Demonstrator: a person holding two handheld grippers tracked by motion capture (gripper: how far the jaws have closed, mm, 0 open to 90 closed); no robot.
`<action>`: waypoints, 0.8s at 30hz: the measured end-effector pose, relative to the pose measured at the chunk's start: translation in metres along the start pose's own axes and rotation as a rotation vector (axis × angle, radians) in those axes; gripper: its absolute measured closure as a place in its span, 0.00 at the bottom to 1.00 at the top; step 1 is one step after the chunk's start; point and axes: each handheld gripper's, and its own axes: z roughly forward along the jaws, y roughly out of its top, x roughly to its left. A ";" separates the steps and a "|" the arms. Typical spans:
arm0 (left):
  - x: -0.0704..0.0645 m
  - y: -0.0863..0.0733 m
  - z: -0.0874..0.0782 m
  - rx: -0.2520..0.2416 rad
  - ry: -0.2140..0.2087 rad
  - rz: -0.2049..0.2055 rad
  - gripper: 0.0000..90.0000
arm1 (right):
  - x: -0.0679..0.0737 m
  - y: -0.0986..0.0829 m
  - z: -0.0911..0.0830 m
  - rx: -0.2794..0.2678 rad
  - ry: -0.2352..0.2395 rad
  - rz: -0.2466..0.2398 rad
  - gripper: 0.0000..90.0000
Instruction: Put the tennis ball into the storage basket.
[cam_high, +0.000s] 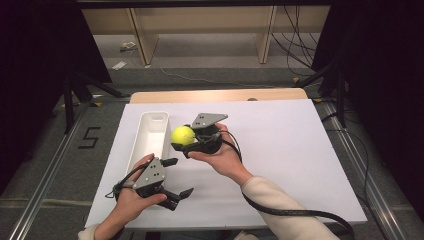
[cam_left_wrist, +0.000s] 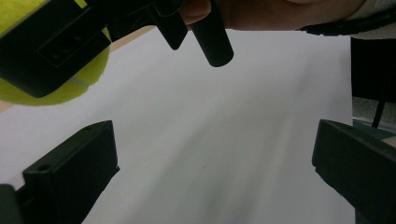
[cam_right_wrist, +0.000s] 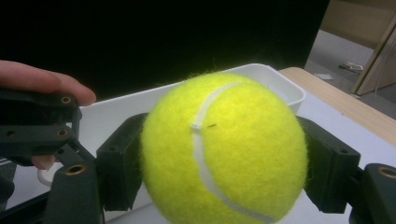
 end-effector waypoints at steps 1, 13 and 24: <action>0.000 0.000 0.000 0.000 -0.001 -0.001 0.00 | 0.000 0.000 0.000 0.000 0.000 0.000 0.30; 0.000 0.000 0.000 0.002 -0.003 0.001 0.00 | -0.001 0.001 0.002 0.003 -0.001 0.001 0.30; 0.000 0.000 0.000 0.001 -0.001 0.003 0.00 | -0.001 0.004 0.005 0.010 0.001 0.001 0.30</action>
